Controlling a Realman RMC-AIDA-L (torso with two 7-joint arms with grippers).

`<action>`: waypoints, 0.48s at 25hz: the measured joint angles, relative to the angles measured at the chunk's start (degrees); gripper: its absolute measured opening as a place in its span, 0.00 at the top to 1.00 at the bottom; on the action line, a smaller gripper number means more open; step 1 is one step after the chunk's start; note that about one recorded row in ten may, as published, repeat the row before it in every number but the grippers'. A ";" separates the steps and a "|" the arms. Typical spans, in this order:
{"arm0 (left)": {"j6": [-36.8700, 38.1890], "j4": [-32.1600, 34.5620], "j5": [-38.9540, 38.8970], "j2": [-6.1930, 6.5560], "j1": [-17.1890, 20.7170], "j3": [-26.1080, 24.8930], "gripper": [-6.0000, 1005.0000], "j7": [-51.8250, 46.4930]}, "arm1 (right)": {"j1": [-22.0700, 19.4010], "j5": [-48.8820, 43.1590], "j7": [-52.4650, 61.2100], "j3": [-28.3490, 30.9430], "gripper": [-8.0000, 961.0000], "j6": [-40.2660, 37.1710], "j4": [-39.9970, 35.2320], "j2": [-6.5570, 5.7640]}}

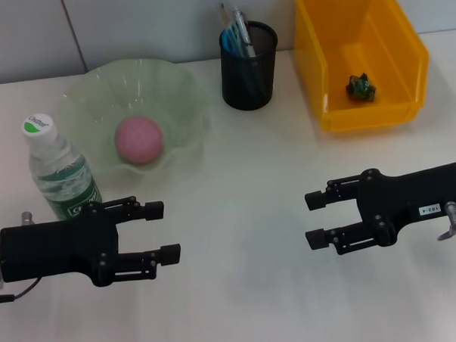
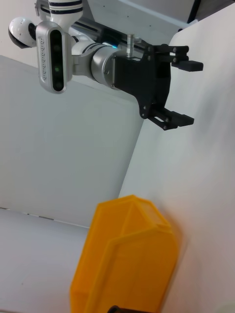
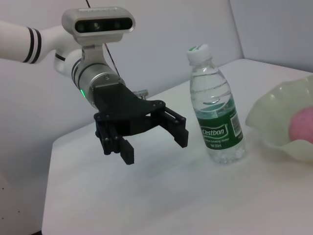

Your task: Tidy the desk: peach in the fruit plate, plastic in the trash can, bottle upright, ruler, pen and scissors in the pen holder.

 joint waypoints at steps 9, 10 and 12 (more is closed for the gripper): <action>0.25 0.11 0.24 0.23 0.02 1.04 0.20 -0.04 | 0.00 -0.06 0.00 0.29 0.24 -0.25 0.00 -0.02; 0.25 0.11 0.24 0.23 0.02 1.04 0.20 -0.04 | 0.00 -0.06 0.00 0.29 0.24 -0.25 0.00 -0.02; 0.29 0.13 0.24 0.23 -0.03 1.29 0.20 -0.06 | 0.06 -0.06 0.01 0.24 0.24 -0.26 0.00 -0.02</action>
